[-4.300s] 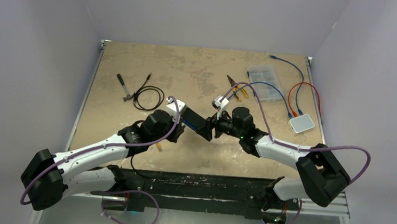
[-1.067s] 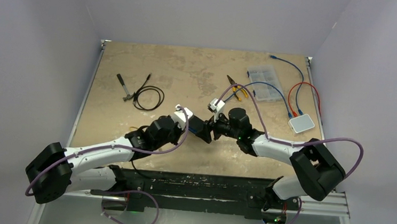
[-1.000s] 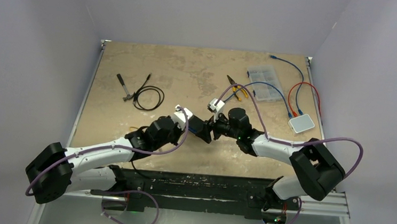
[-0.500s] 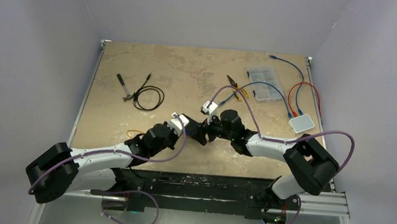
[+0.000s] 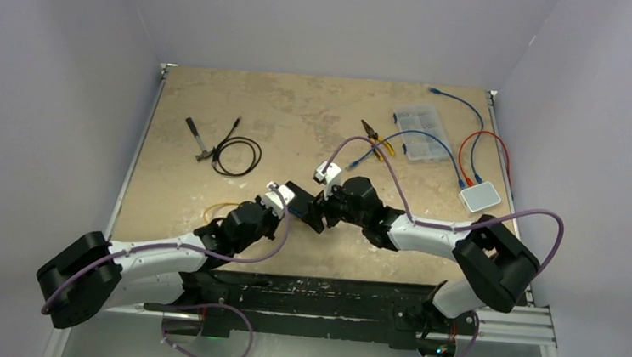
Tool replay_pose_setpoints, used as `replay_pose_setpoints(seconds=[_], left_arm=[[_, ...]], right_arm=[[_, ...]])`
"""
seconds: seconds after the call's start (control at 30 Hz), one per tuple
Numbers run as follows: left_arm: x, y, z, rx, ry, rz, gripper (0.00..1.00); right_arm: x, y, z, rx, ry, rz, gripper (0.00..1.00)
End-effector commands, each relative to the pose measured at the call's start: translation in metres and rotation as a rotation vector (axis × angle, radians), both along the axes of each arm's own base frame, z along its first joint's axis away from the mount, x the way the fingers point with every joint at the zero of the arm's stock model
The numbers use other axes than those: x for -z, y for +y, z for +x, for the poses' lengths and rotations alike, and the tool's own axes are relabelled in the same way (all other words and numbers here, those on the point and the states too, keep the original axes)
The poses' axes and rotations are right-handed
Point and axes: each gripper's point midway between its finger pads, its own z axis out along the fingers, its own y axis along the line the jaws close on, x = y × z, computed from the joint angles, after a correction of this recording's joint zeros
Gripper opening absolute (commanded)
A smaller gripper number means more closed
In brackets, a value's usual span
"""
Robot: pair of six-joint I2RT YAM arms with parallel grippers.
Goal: Insert the plug into the switch port
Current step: Insert the connector into the switch port.
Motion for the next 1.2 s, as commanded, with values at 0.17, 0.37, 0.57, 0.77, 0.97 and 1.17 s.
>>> replay_pose_setpoints(seconds=[0.17, 0.37, 0.57, 0.77, 0.97, 1.17], left_arm=[[-0.095, -0.014, 0.001, -0.017, -0.045, -0.212, 0.29], [-0.110, 0.003, -0.002, -0.108, 0.032, -0.177, 0.52], [-0.115, 0.038, 0.026, -0.351, 0.033, -0.186, 0.76], [-0.101, 0.084, 0.071, -0.556, 0.058, -0.204, 0.75], [-0.091, 0.110, 0.119, -0.684, 0.035, -0.215, 0.73], [-0.065, 0.142, 0.166, -0.776, 0.058, -0.248, 0.71]], right_arm=[[-0.054, -0.011, 0.027, 0.139, -0.035, 0.142, 0.00], [-0.040, -0.035, 0.045, 0.239, -0.041, 0.108, 0.00], [-0.027, -0.043, 0.052, 0.290, -0.052, 0.086, 0.00], [-0.010, -0.049, 0.055, 0.303, -0.054, 0.028, 0.00], [0.001, -0.054, 0.057, 0.325, -0.055, 0.000, 0.00], [0.018, -0.061, 0.062, 0.355, -0.048, -0.064, 0.02]])
